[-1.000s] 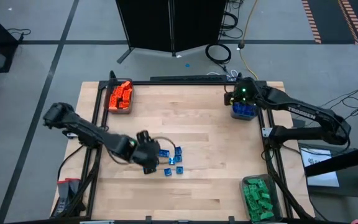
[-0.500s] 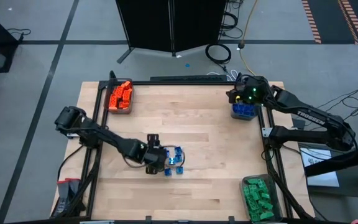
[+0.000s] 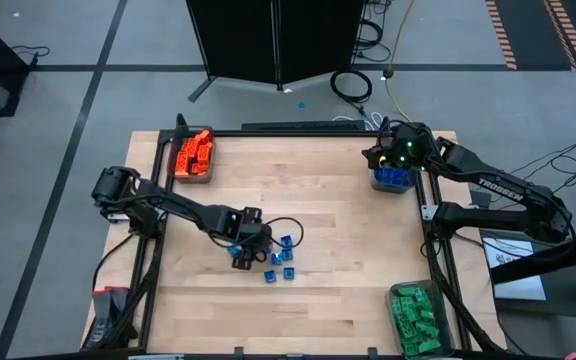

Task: Sort blocks
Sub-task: Put the blue game piece into the top right black bin

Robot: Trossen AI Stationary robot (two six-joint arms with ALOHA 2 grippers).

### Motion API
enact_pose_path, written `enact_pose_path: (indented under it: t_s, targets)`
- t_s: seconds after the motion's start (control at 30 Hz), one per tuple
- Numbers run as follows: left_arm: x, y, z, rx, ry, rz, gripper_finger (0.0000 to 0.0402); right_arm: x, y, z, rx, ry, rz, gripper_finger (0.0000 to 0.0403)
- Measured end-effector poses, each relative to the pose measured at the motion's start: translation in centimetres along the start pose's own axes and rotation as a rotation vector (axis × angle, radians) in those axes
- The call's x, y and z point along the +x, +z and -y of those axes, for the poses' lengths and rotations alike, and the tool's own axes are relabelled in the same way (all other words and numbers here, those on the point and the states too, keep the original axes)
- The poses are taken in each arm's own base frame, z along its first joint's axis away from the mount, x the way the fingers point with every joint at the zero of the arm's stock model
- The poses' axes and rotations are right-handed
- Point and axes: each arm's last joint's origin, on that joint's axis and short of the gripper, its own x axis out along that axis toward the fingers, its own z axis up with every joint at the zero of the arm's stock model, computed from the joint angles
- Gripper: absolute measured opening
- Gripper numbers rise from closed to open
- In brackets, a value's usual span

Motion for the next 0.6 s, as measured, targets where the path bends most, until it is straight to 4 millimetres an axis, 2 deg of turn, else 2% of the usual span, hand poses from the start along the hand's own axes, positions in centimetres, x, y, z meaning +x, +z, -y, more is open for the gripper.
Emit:
enact_pose_path:
  t_s: [0.17,0.3,0.6]
  targets:
    - [1.2,-2.0,0.0,-0.052,-0.065,-0.066,0.0296,0.0,0.0,0.0,-0.019,-0.001,0.000,0.0325]
    - [1.5,-2.2,0.1,-0.062,-0.068,-0.046,0.0292,0.0,0.0,0.0,-0.028,-0.004,0.003,0.0325]
    - [1.5,-1.8,0.0,-0.034,-0.071,-0.009,0.0223,0.0,0.0,0.0,-0.030,-0.003,0.002,0.0325]
